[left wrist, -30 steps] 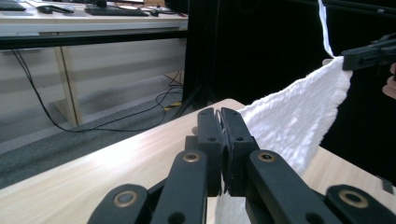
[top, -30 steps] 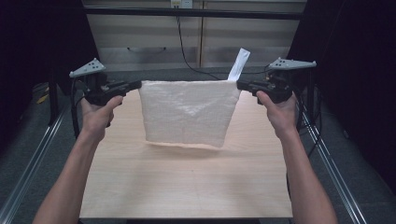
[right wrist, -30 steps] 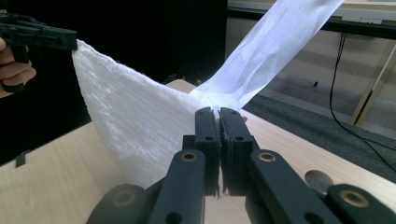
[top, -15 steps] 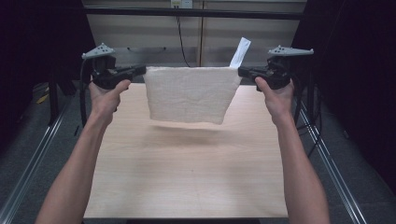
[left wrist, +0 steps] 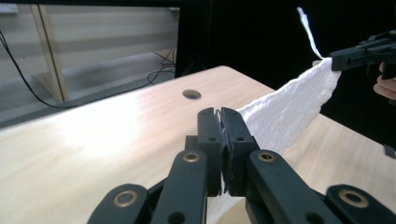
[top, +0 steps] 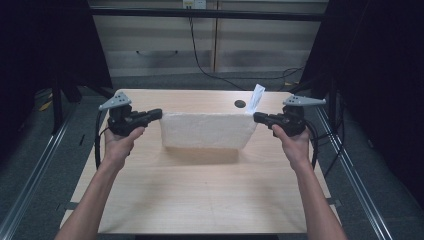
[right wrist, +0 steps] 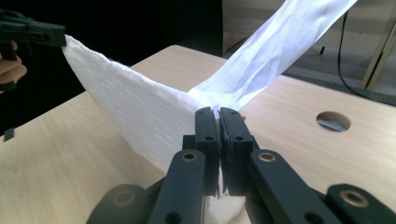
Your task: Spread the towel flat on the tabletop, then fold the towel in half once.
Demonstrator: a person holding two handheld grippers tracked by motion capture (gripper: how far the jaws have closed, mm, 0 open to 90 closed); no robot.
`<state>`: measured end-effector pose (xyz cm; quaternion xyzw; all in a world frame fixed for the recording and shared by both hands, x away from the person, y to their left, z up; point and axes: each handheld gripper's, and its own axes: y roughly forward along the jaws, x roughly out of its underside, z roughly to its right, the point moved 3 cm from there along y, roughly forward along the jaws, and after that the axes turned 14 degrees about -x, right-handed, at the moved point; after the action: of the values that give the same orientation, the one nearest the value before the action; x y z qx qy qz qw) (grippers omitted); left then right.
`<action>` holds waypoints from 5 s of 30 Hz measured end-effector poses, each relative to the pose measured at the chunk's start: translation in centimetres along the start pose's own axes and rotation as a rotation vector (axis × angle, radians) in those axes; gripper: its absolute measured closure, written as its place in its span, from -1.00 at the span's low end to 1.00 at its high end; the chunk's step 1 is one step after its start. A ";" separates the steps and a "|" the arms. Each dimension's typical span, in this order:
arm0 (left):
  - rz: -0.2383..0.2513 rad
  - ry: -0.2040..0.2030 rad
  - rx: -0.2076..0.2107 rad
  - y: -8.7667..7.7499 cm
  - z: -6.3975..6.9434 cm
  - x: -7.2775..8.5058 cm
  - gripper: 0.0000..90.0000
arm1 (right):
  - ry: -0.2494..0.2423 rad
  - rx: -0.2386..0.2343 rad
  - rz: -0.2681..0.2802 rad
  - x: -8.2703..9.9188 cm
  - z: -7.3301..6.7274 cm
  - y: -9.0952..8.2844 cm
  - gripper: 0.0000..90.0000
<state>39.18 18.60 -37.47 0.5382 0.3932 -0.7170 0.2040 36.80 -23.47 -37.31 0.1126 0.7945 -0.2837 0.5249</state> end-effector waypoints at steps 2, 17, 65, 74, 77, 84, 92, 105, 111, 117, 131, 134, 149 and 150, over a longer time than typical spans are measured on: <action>-0.011 -0.022 0.015 -0.2 0.2 1.7 0.96 | 0.025 -0.024 0.012 1.6 -0.3 -0.1 0.93; -0.096 -0.003 0.052 -1.9 1.4 7.4 0.95 | 0.006 -0.059 -0.083 6.6 -3.4 -0.8 0.93; -0.308 0.072 0.017 -4.8 2.3 14.7 0.55 | 0.083 -0.092 -0.214 15.3 -6.4 -0.7 0.48; -0.319 0.073 0.010 -1.5 1.9 12.5 0.48 | 0.083 -0.067 -0.234 13.7 -4.3 1.5 0.34; -0.322 0.068 0.019 -0.6 1.9 12.1 0.48 | 0.069 -0.081 -0.248 13.2 -4.0 2.4 0.36; -0.363 0.041 0.013 2.0 1.2 12.5 0.45 | 0.050 -0.113 -0.275 11.7 -3.1 5.6 0.34; -0.394 0.091 -0.002 3.4 1.7 13.2 0.46 | 0.104 -0.106 -0.296 12.7 -1.2 8.3 0.34; -0.405 0.091 0.000 4.1 0.7 14.7 0.53 | 0.091 -0.076 -0.345 13.8 -0.9 9.4 0.40; -0.401 0.102 0.000 3.6 1.3 15.0 0.51 | 0.090 -0.094 -0.342 13.9 -0.8 9.4 0.43; -0.429 0.092 0.014 2.6 1.7 15.1 0.50 | 0.080 -0.115 -0.368 14.0 -1.6 9.2 0.45; -0.393 0.123 0.034 1.5 2.6 14.6 0.53 | 0.063 -0.110 -0.395 14.8 -2.7 7.6 0.48; -0.391 0.117 0.011 3.1 2.5 14.8 0.53 | 0.056 -0.109 -0.421 14.8 -3.3 7.5 0.48; -0.374 0.153 -0.004 2.7 2.7 15.5 0.53 | 0.095 -0.055 -0.366 12.8 -1.5 6.5 0.44; -0.375 0.151 -0.004 2.7 2.7 15.5 0.53 | 0.087 -0.033 -0.363 12.4 -0.8 6.5 0.44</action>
<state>34.26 16.90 -52.60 0.5073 0.5022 -0.6992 0.0377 34.05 -19.19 -50.38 -0.0289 0.8283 -0.3556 0.4320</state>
